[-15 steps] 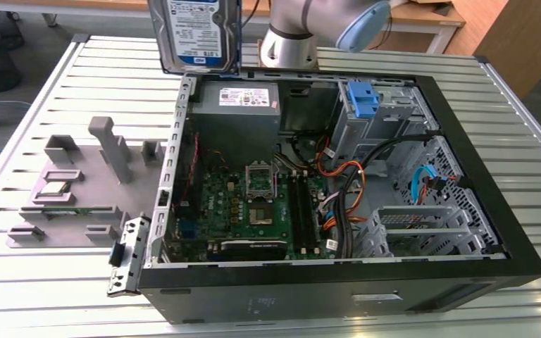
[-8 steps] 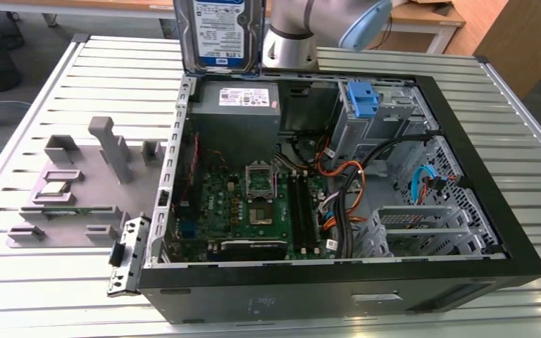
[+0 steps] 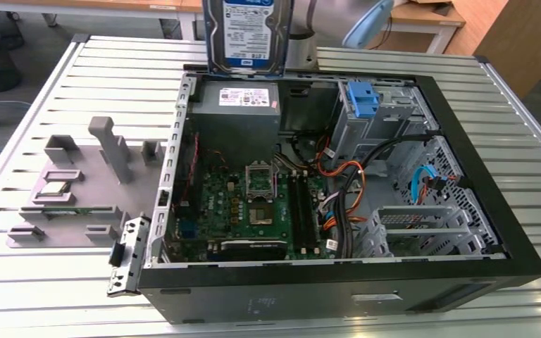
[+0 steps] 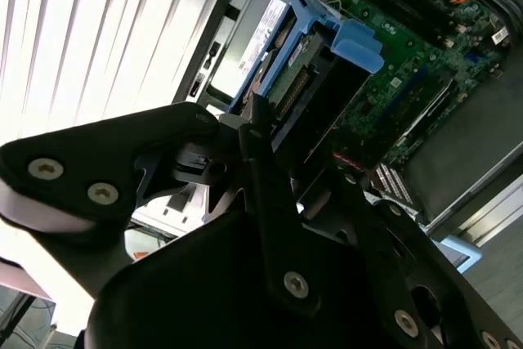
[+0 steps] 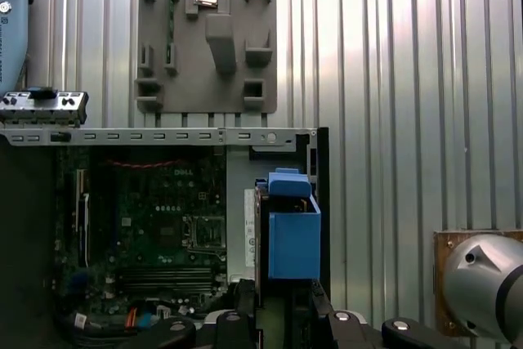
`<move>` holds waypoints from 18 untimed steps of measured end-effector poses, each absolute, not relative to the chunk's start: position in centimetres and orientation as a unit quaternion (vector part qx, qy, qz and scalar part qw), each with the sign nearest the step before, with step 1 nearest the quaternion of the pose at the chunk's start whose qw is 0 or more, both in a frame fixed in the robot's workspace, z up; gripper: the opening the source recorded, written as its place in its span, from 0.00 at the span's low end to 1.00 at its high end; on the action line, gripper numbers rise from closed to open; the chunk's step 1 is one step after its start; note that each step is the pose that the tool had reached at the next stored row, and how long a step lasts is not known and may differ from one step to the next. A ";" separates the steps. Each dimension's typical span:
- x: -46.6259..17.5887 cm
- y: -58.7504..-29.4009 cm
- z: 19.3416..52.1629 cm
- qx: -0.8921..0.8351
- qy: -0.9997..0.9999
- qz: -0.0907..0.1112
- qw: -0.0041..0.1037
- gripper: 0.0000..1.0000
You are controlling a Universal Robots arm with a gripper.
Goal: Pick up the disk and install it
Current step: 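Pick up the disk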
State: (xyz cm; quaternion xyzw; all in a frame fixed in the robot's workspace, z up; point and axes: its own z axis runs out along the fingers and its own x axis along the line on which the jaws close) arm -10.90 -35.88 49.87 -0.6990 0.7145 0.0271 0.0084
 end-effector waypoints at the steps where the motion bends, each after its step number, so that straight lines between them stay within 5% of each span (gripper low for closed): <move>1: -10.5 -35.9 49.9 -0.699 0.715 0.027 0.008 0.35; 18: -4.3 -35.9 49.8 -0.699 0.715 0.027 0.008 0.35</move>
